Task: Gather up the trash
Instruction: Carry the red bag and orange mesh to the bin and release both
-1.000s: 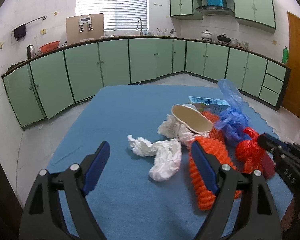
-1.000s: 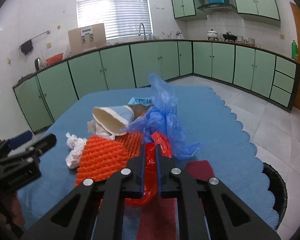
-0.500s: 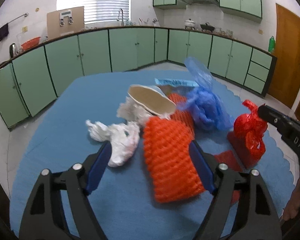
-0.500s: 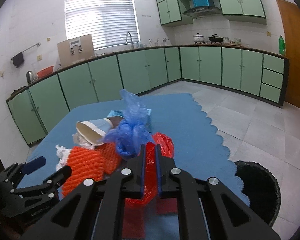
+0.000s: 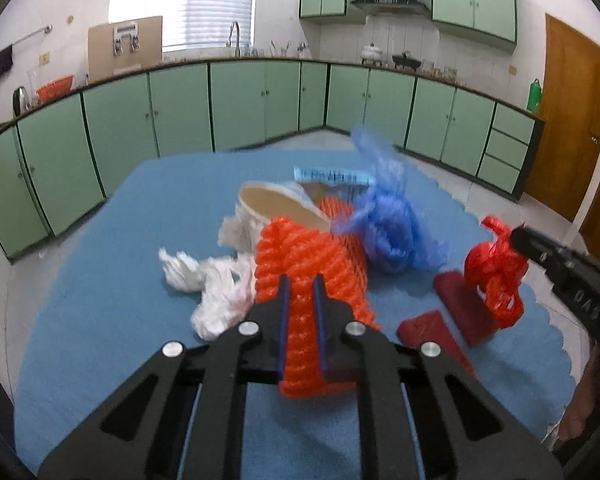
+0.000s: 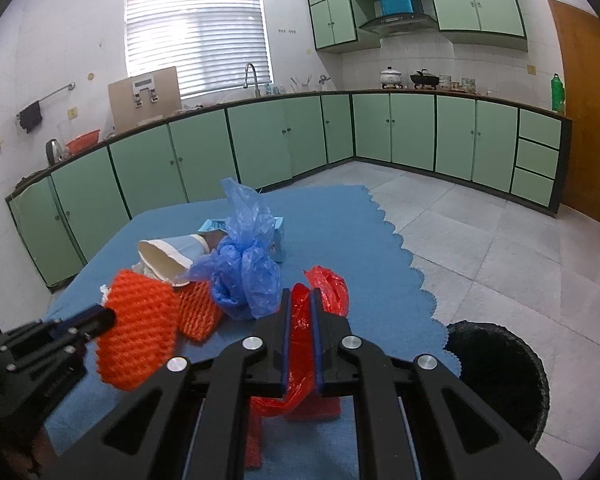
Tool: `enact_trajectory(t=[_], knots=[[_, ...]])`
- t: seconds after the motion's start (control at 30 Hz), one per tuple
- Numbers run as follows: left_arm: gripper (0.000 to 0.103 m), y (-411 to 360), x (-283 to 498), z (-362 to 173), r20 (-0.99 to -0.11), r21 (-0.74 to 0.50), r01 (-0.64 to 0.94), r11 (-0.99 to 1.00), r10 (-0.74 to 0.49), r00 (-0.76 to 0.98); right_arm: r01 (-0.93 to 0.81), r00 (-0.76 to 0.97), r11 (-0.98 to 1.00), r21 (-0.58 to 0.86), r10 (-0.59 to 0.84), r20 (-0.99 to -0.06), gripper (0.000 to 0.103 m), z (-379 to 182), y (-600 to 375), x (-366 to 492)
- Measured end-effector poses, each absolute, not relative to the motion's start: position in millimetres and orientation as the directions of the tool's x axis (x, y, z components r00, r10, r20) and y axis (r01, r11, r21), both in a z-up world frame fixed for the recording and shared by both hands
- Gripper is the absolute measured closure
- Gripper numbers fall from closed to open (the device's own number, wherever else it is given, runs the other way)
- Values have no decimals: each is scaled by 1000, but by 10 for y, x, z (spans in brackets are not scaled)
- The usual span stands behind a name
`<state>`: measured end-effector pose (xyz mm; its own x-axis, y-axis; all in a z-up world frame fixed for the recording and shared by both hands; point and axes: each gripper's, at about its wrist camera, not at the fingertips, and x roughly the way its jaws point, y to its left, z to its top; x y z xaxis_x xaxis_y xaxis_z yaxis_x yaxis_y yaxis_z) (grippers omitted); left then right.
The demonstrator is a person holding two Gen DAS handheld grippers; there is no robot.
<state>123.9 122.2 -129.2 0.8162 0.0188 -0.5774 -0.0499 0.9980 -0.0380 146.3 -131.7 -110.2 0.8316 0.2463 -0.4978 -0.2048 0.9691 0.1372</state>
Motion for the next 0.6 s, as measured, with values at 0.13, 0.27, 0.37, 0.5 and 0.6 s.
enact_trajectory(t=[0.13,0.27,0.37,0.5,0.6], knots=[[93,1190,1190,-1091,-539,-41,-42,998,13,842,-211,835,967,142,253,-488,94,-1025,-1330,1442],[93,1126,1179,-968,-517,-37,-19,999,-3,856,-207,840,967,150,255,-479,94,-936,-1381,1421],[93,1077,1184,-921,-510,-32,0,999,-16,860,-201,844,966,160,254,-473,94,-875,-1445,1402],[93,975,1215,-893,-508,-37,27,999,-42,861,-183,852,971,155,235,-468,94,-837,-1542,1373],[93,868,1249,-873,-503,-40,53,998,-66,862,-162,857,974,161,220,-466,94,-808,-1659,1352]])
